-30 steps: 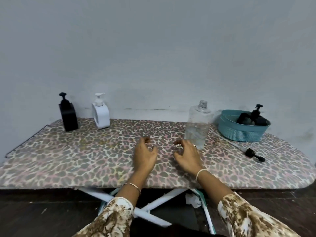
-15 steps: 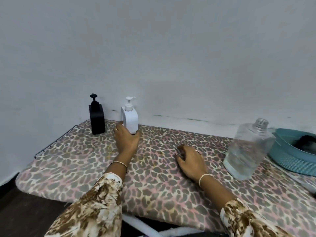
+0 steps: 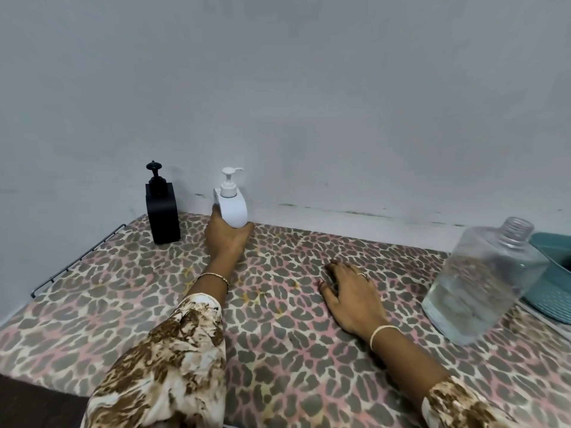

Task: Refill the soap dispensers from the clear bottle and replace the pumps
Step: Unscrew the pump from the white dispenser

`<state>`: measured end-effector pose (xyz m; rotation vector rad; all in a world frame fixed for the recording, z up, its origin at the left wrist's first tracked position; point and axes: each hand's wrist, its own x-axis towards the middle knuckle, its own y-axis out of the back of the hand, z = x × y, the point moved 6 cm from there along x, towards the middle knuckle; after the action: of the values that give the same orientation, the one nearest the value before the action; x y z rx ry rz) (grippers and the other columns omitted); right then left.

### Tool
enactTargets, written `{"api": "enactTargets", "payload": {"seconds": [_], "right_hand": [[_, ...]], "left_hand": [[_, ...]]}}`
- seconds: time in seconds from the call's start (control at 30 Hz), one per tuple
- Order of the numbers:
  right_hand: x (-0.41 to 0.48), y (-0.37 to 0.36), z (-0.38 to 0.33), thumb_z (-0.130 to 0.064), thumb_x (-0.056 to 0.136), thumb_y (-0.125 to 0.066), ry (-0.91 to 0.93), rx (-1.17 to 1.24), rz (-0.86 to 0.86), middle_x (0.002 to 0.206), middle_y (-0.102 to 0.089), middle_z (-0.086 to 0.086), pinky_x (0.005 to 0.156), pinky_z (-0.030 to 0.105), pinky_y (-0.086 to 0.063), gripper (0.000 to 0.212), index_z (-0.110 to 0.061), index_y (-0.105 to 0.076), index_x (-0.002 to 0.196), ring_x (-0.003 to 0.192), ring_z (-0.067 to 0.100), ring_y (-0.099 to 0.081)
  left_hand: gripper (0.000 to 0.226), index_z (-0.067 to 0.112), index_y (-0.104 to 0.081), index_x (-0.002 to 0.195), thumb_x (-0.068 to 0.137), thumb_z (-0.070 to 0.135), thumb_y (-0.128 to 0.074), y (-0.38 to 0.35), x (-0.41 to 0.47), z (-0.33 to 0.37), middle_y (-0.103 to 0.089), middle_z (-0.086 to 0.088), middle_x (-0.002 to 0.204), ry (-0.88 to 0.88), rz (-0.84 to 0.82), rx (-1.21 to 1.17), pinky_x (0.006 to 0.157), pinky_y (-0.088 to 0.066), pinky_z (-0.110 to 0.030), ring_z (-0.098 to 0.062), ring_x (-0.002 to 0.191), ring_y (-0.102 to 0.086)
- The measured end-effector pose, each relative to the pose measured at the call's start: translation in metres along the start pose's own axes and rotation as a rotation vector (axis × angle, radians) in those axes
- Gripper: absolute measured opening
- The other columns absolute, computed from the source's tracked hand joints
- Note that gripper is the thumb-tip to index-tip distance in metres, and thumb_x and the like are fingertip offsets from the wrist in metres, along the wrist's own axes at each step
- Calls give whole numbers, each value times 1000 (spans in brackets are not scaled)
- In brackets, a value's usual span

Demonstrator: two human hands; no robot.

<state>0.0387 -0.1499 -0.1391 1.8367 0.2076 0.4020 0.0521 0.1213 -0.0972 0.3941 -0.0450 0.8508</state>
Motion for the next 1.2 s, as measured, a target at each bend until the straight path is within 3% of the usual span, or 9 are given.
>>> {"api": "enactTargets", "payload": {"seconds": [0.13, 0.23, 0.4, 0.67, 0.83, 0.93, 1.03, 1.13, 1.2], "right_hand": [[-2, 3, -2, -50, 98, -33, -5, 5, -4, 154, -33, -1, 116, 39, -22, 55, -21, -35, 145, 143, 18, -25], [-6, 10, -5, -46, 99, -33, -5, 14, 16, 151, -37, 1, 113, 38, -27, 52, -19, -38, 143, 139, 19, -32], [-25, 26, -8, -41, 100, -35, -7, 82, 66, 146, -43, 4, 111, 37, -33, 51, -15, -38, 143, 133, 21, -41], [-65, 71, -2, -40, 101, -37, -74, 397, 303, 146, -43, 4, 104, 34, -36, 51, -15, -34, 145, 132, 21, -42], [-85, 99, 14, -43, 100, -38, -122, 559, 395, 147, -42, 2, 109, 36, -34, 52, -18, -35, 145, 134, 19, -40], [-91, 109, 25, -48, 98, -40, -141, 604, 405, 145, -45, 0, 108, 38, -36, 53, -20, -39, 143, 133, 17, -42], [-96, 118, 34, -50, 96, -44, -147, 624, 464, 137, -54, -3, 105, 43, -39, 47, -22, -48, 134, 127, 16, -48], [-102, 124, 39, -45, 96, -47, -154, 638, 499, 128, -61, -6, 102, 45, -41, 37, -26, -53, 128, 121, 16, -54], [-104, 126, 42, -39, 96, -50, -159, 629, 481, 123, -63, -6, 100, 44, -43, 34, -25, -55, 127, 116, 16, -57]], "left_hand": [[53, 13, -60, 118, 69, 16, -79, 4, -19, 8, -64, 2, 102, 16, -8, -117, 74, -50, -30, -21, 87, -61], [49, 9, -61, 116, 71, 13, -79, 4, -40, 17, -62, -3, 101, 43, -62, -179, 62, -51, -24, -20, 82, -61], [49, 6, -58, 118, 72, 9, -78, -5, -82, 29, -62, -7, 106, 51, -269, -246, 58, -53, -26, -23, 91, -62], [47, 18, -57, 111, 72, 4, -79, -35, -166, 47, -66, -5, 110, -75, -640, -272, 79, -55, -30, -19, 97, -65], [41, 20, -58, 105, 76, -5, -73, -50, -204, 53, -66, 0, 101, -77, -773, -304, 71, -55, -18, -6, 87, -65], [39, 12, -58, 107, 76, -6, -72, -58, -222, 57, -67, 0, 98, -74, -838, -294, 67, -54, -17, -8, 85, -66], [47, 8, -57, 116, 73, -2, -74, -66, -236, 60, -68, -9, 109, -50, -882, -297, 77, -57, -30, -22, 98, -68], [51, 14, -57, 116, 72, -2, -75, -72, -248, 64, -67, -8, 111, -26, -896, -309, 80, -57, -33, -21, 98, -67], [64, 14, -57, 120, 61, 10, -79, -73, -253, 66, -67, -7, 112, -12, -895, -308, 82, -58, -36, -21, 100, -67]]}}
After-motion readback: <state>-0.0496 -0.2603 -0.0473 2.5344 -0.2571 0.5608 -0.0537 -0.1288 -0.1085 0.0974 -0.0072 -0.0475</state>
